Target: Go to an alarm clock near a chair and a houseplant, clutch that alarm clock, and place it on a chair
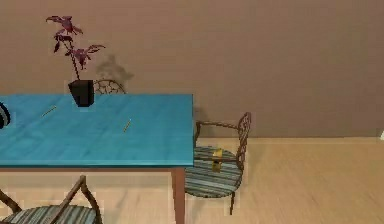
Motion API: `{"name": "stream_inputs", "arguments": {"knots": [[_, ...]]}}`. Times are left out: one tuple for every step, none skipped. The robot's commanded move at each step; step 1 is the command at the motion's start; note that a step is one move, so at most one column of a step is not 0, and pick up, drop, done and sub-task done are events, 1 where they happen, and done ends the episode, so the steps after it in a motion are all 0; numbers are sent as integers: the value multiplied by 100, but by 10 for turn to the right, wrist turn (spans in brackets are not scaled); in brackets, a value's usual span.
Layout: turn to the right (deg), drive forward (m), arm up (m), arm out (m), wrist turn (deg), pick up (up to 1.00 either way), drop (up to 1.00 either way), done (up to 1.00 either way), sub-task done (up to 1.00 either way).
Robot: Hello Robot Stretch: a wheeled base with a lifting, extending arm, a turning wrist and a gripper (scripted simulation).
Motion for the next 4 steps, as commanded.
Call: {"name": "stream_inputs", "arguments": {"knots": [[-450, 0, 0, 0, 0, 0, 0, 0, 0], [0, 40, 0, 0, 0, 0, 0, 0, 0], [-450, 0, 0, 0, 0, 0, 0, 0, 0], [-450, 0, 0, 0, 0, 0, 0, 0, 0]]}}
